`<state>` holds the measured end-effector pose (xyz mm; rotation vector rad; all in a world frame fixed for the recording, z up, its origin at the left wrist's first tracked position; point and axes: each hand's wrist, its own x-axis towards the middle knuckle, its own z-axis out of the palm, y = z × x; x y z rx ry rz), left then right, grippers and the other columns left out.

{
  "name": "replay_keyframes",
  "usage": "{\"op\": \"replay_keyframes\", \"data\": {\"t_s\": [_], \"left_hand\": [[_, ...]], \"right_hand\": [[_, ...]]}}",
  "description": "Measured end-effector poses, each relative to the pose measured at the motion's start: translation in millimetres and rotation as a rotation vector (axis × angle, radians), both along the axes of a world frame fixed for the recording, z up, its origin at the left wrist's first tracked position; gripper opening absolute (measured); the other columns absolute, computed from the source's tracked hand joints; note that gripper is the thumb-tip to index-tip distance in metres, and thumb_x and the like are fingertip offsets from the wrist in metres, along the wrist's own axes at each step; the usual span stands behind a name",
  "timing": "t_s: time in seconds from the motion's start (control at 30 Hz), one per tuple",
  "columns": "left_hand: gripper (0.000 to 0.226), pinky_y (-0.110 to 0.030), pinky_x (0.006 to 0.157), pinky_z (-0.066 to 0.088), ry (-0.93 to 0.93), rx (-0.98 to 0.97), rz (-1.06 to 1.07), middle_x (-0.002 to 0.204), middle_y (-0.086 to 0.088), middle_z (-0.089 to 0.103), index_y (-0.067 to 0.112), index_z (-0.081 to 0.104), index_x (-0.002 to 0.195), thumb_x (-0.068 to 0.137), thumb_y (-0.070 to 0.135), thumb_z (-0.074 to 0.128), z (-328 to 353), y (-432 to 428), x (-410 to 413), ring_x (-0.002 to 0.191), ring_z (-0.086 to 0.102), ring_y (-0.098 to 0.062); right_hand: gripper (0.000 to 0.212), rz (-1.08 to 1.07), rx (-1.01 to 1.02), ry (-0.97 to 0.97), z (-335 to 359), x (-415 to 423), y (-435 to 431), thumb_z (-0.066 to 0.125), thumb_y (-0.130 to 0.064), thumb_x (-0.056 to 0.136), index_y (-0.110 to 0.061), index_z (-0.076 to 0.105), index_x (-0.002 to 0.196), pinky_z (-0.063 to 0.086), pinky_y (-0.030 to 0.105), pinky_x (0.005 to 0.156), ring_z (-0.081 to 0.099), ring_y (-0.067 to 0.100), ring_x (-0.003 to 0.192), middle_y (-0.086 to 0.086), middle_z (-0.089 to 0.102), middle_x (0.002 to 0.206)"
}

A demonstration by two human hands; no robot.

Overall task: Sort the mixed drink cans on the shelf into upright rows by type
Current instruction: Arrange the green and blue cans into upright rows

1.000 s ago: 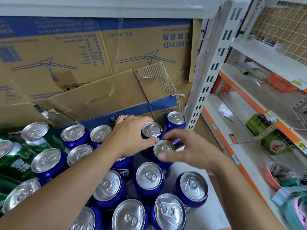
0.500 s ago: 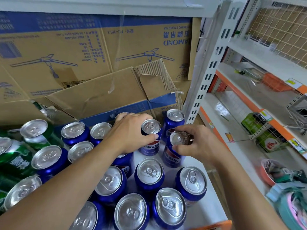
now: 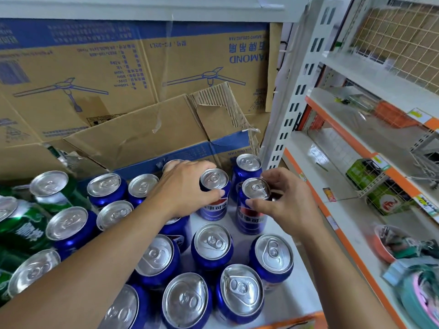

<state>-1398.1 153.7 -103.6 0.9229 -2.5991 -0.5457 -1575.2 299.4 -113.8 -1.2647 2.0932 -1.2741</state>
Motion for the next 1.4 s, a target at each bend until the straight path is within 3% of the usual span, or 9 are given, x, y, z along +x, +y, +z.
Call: {"op": "replay_keyframes", "data": {"t_s": [0.27,0.43,0.6,0.73,0.8,0.9,1.03,1.2,1.4], "left_hand": [[0.048,-0.036,0.102,0.029,-0.009,-0.003,-0.008,0.096,0.017,0.063,0.035,0.058,0.108,0.068,0.063,0.054,0,-1,0,0.098,0.056,-0.014],[0.060,-0.034,0.095,0.029,0.002,-0.025,-0.009,0.093,0.015,0.064,0.032,0.060,0.105,0.062,0.070,0.044,1,0,-1,0.095,0.056,-0.015],[0.048,-0.030,0.092,0.027,0.016,-0.030,-0.011,0.093,0.015,0.064,0.031,0.061,0.104,0.067,0.060,0.055,2,1,-1,0.095,0.055,-0.015],[0.056,-0.032,0.094,0.027,0.010,-0.030,-0.014,0.095,0.016,0.063,0.032,0.061,0.108,0.065,0.067,0.052,3,1,-1,0.097,0.055,-0.013],[0.063,-0.032,0.094,0.027,-0.002,-0.026,-0.020,0.094,0.019,0.060,0.033,0.060,0.108,0.061,0.073,0.045,3,0,-1,0.096,0.053,-0.012],[0.057,-0.034,0.095,0.030,-0.002,-0.019,-0.019,0.091,0.020,0.058,0.034,0.059,0.104,0.063,0.072,0.049,2,-1,0,0.094,0.053,-0.011],[0.046,-0.032,0.093,0.028,0.011,-0.015,-0.011,0.087,0.020,0.058,0.034,0.059,0.102,0.068,0.064,0.057,2,-1,-1,0.088,0.050,-0.009],[0.046,-0.032,0.094,0.027,0.005,-0.008,-0.010,0.088,0.019,0.058,0.036,0.058,0.103,0.068,0.065,0.056,1,-2,-2,0.088,0.047,-0.007],[0.051,-0.032,0.094,0.028,-0.011,-0.003,-0.006,0.092,0.017,0.062,0.038,0.057,0.103,0.065,0.072,0.051,-1,-4,-2,0.092,0.051,-0.009]], "right_hand": [[0.071,0.100,0.174,0.121,8,-4,6,0.090,-0.035,0.062,-0.033,0.051,0.122,0.043,0.005,0.062,0.055,-0.004,0.092,-0.019,0.056,0.107],[0.067,0.070,0.098,0.048,4,-3,5,0.091,-0.023,0.061,-0.034,0.054,0.116,0.043,0.010,0.075,0.056,-0.006,0.099,-0.023,0.059,0.109],[0.057,0.114,0.100,-0.013,1,-7,5,0.084,-0.011,0.067,-0.031,0.055,0.113,0.052,0.026,0.086,0.059,0.000,0.105,-0.017,0.062,0.110],[0.066,0.088,0.102,0.057,4,-2,3,0.089,-0.030,0.063,-0.033,0.050,0.117,0.043,0.007,0.074,0.055,-0.008,0.096,-0.024,0.055,0.105],[0.066,0.052,0.088,0.087,4,-1,2,0.089,-0.030,0.065,-0.030,0.052,0.119,0.040,0.005,0.071,0.054,-0.003,0.093,-0.020,0.055,0.104],[0.058,0.055,0.057,0.081,1,-3,1,0.087,-0.024,0.068,-0.027,0.054,0.115,0.045,0.012,0.076,0.059,0.004,0.098,-0.015,0.060,0.108],[0.054,0.075,0.061,0.046,-2,-7,3,0.085,-0.021,0.069,-0.033,0.053,0.111,0.052,0.023,0.080,0.061,0.000,0.097,-0.018,0.063,0.105],[0.055,0.081,0.058,0.032,-3,-7,4,0.085,-0.023,0.070,-0.036,0.051,0.111,0.049,0.015,0.078,0.058,-0.006,0.099,-0.025,0.059,0.105],[0.052,0.061,0.022,0.021,-6,-6,5,0.085,-0.022,0.070,-0.031,0.053,0.109,0.053,0.024,0.083,0.061,0.000,0.099,-0.020,0.061,0.107]]}}
